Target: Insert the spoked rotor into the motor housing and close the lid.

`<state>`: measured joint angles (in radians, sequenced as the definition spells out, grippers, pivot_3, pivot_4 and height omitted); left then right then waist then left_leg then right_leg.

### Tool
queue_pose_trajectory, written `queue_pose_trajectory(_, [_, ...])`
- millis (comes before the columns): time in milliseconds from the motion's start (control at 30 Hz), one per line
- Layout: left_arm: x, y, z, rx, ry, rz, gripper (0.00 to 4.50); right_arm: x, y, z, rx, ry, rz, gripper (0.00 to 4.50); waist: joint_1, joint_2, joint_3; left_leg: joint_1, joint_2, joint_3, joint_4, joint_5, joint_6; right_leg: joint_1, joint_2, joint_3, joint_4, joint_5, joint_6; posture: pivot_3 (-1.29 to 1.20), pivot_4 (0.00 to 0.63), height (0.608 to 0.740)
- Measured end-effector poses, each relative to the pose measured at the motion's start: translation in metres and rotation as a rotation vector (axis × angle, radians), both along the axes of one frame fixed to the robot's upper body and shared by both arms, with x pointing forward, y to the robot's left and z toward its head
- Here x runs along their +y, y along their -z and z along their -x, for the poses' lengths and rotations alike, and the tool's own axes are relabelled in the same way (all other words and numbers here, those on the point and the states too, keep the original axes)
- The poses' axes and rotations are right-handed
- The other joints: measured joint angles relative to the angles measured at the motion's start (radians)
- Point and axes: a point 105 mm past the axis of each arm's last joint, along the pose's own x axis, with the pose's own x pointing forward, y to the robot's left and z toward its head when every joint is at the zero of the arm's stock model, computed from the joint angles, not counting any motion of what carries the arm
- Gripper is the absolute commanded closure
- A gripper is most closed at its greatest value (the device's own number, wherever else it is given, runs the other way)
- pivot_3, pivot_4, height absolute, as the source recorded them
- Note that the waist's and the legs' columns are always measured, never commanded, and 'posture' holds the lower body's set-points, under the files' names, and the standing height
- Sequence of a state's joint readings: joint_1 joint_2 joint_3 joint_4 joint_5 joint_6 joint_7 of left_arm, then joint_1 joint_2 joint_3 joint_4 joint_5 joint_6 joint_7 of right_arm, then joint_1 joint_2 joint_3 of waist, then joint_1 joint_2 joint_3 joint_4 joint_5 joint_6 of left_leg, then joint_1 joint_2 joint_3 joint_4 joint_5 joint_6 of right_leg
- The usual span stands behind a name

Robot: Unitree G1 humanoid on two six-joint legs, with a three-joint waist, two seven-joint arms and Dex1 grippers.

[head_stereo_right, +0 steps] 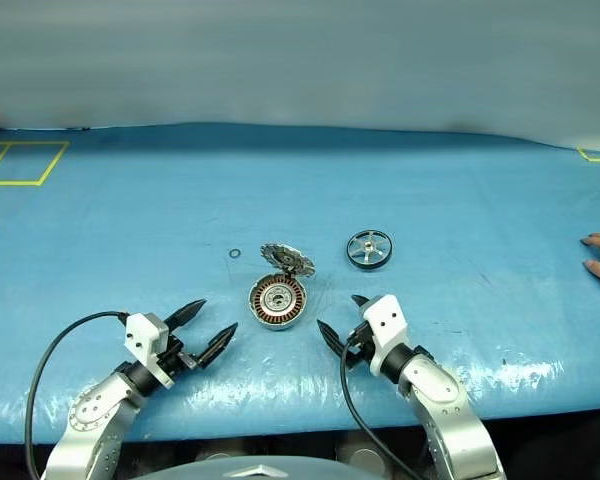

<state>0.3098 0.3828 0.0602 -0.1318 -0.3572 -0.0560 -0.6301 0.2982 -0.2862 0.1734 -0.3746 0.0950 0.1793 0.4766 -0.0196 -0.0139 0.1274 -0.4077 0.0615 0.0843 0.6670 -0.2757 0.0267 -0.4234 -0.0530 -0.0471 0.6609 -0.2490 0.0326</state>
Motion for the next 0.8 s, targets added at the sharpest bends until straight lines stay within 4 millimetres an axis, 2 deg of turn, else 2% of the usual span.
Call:
queue_pose_trajectory(133, [0.009, -0.018, -0.025, -0.053, -0.081, -0.008, 0.0, 0.008, 0.006, 0.0, -0.095, 0.006, 0.034, 0.1, 0.01, -0.001, -0.001, 0.0, 0.0, 0.001, 0.001, 0.0, 0.0, 0.001, 0.0, 0.001, 0.0, 0.002, -0.002, 0.0, 0.15, 0.74])
queue_pose_trajectory(300, [0.008, -0.031, -0.062, -0.053, -0.128, -0.043, 0.0, 0.014, 0.008, 0.0, -0.122, 0.018, -0.003, 0.1, 0.013, -0.002, 0.0, 0.007, -0.001, 0.0, 0.001, 0.0, 0.0, 0.008, 0.0, 0.0, -0.001, 0.005, -0.002, 0.0, 0.15, 0.74])
queue_pose_trajectory(567, [-0.012, -0.018, -0.114, 0.018, -0.079, -0.112, 0.0, 0.017, 0.006, 0.003, -0.145, -0.022, -0.024, 0.1, 0.012, -0.004, 0.001, 0.011, -0.005, 0.0, 0.0, 0.0, 0.0, 0.012, 0.001, 0.0, 0.0, 0.005, -0.003, 0.0, 0.15, 0.74])
queue_pose_trajectory(800, [-0.021, -0.002, -0.132, 0.054, -0.018, -0.195, 0.0, 0.015, 0.009, 0.008, -0.129, -0.028, -0.032, 0.1, 0.011, -0.005, 0.002, 0.011, -0.006, 0.001, -0.001, 0.0, -0.001, 0.011, 0.001, 0.001, -0.001, 0.004, -0.003, 0.0, 0.15, 0.74])
